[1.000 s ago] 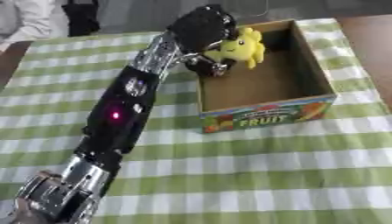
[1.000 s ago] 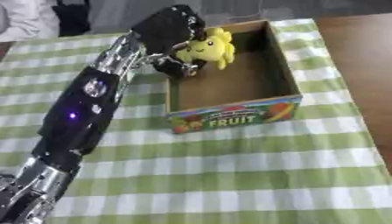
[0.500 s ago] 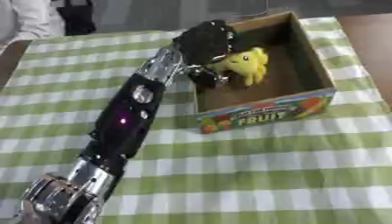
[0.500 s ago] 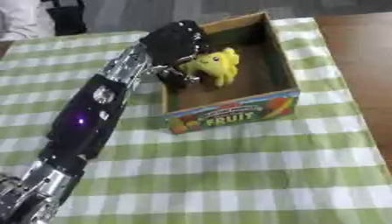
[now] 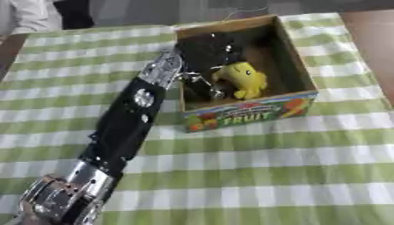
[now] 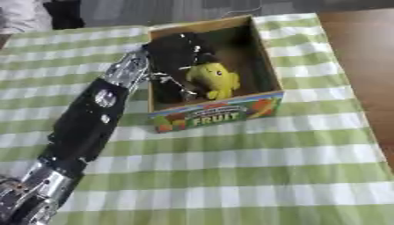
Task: Pick up objects on the table and place them in the box.
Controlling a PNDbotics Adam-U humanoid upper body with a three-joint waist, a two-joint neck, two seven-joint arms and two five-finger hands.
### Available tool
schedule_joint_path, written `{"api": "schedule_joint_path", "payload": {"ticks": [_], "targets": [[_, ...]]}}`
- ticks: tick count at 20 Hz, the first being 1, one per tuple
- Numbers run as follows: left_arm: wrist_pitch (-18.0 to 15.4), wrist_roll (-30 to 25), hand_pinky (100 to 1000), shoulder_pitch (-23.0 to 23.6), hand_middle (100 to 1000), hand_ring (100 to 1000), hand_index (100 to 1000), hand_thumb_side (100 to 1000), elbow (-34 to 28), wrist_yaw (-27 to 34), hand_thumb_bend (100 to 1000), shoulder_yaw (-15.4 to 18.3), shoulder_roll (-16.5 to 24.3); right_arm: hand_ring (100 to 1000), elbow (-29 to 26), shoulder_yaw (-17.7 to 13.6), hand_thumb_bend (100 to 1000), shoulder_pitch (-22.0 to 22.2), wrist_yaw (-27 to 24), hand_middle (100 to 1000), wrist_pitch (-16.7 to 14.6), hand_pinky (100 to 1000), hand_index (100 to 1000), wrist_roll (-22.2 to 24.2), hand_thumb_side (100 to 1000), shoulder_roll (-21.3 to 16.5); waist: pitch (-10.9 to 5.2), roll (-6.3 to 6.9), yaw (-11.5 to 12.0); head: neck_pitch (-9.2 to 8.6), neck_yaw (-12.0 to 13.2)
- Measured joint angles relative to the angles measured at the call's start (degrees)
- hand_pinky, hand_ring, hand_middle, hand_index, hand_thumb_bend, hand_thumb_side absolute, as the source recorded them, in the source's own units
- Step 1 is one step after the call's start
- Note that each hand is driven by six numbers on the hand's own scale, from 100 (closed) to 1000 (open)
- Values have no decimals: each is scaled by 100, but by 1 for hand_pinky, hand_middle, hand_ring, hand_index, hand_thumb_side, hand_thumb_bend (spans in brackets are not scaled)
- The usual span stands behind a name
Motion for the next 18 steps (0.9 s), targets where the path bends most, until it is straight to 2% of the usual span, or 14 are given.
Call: {"api": "schedule_joint_path", "payload": {"ticks": [10,14,18], "targets": [[199,66,870,10,850,912,963,750,-220,-41,533,21,2,834,0,0,100,0,-26,527,4,801,857,-16,572,35,-5,-46,9,7,29],[370,235,868,19,844,903,958,763,-504,151,502,26,8,833,0,-1,100,5,-28,527,4,801,857,-18,571,36,-33,-48,24,7,21],[557,362,857,80,805,869,917,748,-961,478,481,26,81,833,0,-2,100,32,-28,528,3,800,857,-23,571,36,-79,-60,74,11,-23]]}}
